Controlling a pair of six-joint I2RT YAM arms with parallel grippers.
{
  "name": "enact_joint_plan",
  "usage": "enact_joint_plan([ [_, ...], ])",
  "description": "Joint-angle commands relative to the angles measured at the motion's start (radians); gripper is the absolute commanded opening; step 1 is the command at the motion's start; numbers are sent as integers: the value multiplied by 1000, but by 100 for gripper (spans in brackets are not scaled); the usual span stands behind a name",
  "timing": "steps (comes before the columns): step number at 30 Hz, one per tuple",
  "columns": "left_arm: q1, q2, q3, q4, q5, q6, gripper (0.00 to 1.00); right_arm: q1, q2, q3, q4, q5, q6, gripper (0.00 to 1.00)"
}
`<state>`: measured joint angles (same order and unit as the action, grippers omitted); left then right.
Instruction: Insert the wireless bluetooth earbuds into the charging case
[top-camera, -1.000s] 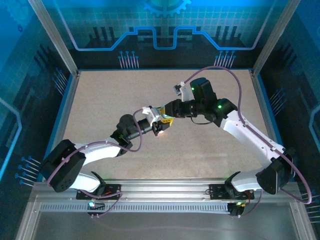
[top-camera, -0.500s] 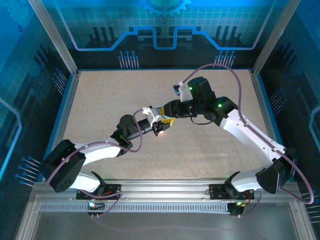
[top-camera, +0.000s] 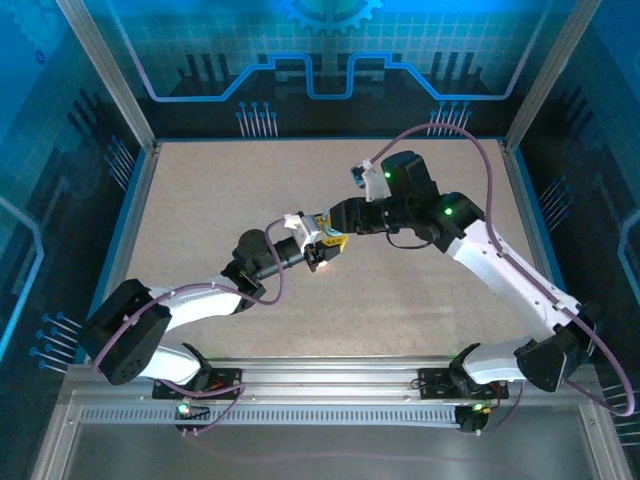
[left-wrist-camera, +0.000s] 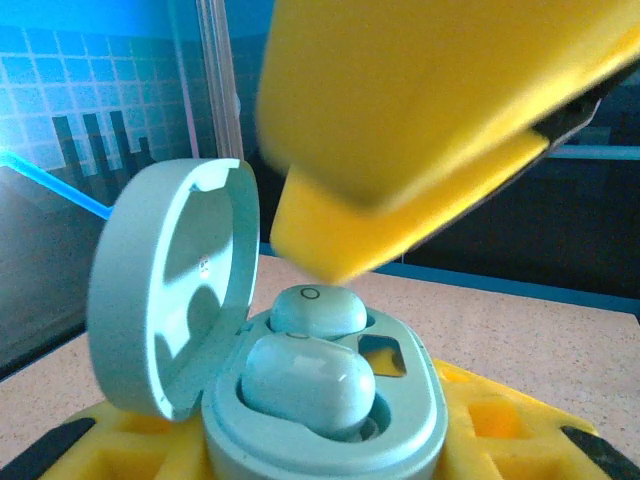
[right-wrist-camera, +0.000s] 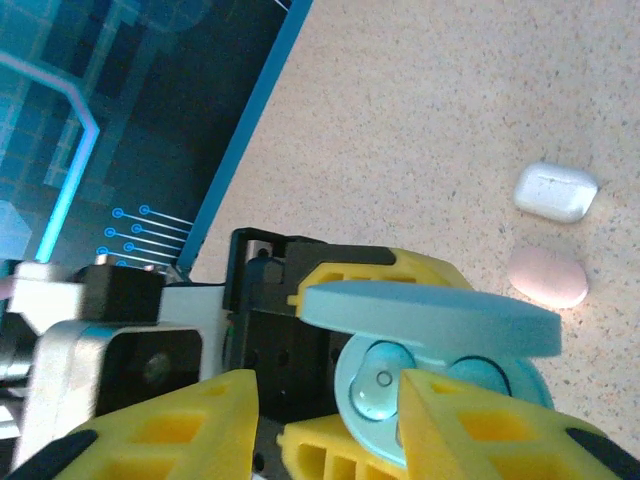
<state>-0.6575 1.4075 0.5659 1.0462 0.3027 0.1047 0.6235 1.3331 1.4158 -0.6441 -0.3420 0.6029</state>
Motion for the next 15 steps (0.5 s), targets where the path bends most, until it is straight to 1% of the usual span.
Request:
enact_joint_plan([
  [1, -9, -1, 22, 62, 5, -3, 29, 2, -65, 29, -3, 37, -42, 42],
  [3, -10, -2, 23, 60, 21, -2, 29, -12, -79, 31, -4, 75, -48, 43],
  [4, -9, -2, 23, 60, 31, -5, 29, -23, -84, 34, -3, 96, -48, 45],
  [7, -10, -8, 26, 55, 67, -10, 29, -59, -69, 57, -20, 149, -52, 46],
  [9, -9, -14, 26, 51, 90, -13, 29, -82, -38, 93, -39, 142, -59, 47],
  [11, -9, -20, 26, 49, 109, -15, 29, -101, 9, 131, -78, 143, -59, 51],
  [15, -9, -37, 29, 37, 117, -18, 29, -123, 115, 222, -167, 74, -88, 55],
])
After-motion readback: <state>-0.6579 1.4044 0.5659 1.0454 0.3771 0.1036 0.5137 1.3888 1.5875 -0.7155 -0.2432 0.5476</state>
